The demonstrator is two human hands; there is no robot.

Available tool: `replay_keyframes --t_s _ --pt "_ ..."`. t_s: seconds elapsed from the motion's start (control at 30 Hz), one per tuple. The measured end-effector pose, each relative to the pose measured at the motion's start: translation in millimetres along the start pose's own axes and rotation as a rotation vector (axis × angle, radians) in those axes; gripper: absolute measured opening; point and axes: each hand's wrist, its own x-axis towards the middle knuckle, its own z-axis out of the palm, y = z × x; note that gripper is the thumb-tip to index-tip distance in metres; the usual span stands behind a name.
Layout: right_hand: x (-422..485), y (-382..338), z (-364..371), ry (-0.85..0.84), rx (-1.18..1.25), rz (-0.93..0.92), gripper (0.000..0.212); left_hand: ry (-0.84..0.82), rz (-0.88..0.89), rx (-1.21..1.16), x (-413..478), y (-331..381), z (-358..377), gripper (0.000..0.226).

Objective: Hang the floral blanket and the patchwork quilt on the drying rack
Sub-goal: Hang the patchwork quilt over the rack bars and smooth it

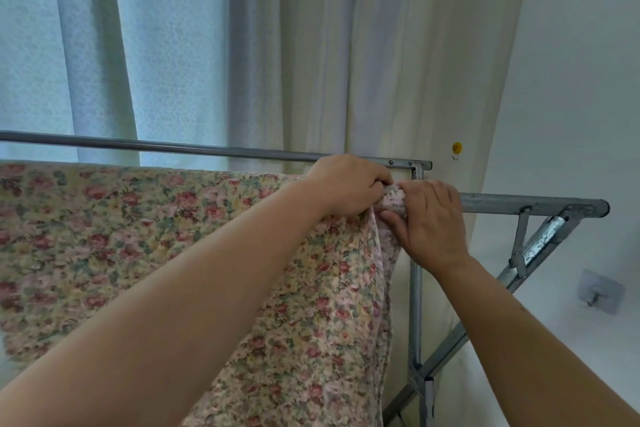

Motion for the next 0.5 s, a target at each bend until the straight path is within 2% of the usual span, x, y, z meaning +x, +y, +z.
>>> replay_keyframes --t_s 0.37,0.5 --pt "0 1 3 0.036 -0.004 -0.03 0.055 0.01 -0.111 0.03 -29 -37 -23 0.038" --pt "-1 0 4 0.034 -0.002 -0.012 0.056 -0.018 -0.197 -0.134 -43 -50 -33 0.041"
